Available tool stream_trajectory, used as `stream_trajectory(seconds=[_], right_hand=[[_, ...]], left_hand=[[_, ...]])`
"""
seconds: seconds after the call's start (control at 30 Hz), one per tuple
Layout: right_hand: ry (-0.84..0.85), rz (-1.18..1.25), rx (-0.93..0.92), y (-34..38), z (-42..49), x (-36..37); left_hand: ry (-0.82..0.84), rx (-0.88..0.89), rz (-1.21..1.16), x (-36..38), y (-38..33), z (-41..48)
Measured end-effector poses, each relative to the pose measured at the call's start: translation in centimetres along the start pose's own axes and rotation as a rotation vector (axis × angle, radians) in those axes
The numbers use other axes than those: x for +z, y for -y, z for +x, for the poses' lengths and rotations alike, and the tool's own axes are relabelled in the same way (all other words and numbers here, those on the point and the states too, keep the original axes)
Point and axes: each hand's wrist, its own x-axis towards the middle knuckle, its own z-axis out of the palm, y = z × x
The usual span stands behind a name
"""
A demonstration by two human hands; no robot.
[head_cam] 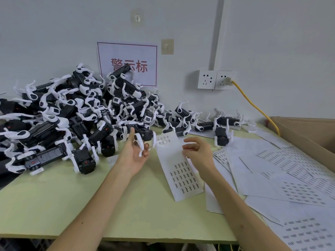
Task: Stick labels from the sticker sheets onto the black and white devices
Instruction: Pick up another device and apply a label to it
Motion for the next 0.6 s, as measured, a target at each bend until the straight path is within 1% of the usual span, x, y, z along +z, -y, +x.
stream_trajectory(seconds=[0.07,0.17,0.3,0.33,0.4,0.43,0.47,0.6], right_hand=[[-0.057,0.106,0.046,0.2,0.2,-0.3],[-0.128,0.209,0.072,0.2,0.4,-0.7],[-0.058,0.458,0.099,0.7,0.5,-1.2],[-0.034,0.522,0.106,0.7,0.5,-1.3],[-0.007,0.601,0.100,0.7,0.4,-1.5],[0.001,0.616,0.090,0.7,0.4,-1.6],[0.005,0.617,0.077,0.7,0.3,-1.6],[-0.054,0.501,0.010,0.7,0.3,-1.0]], left_hand=[[-0.008,0.006,0.034,0.1,0.0,-0.1],[0.049,0.005,0.086,0.1,0.0,-0.5],[0.066,-0.045,0.075,0.4,0.0,-1.1],[0.035,-0.031,0.151,0.6,0.1,-1.1],[-0.044,0.034,0.403,0.7,0.6,-1.1],[-0.058,0.062,0.501,0.7,0.8,-1.0],[-0.048,0.076,0.548,0.7,1.1,-1.0],[0.085,0.025,0.509,1.1,1.5,-1.4]])
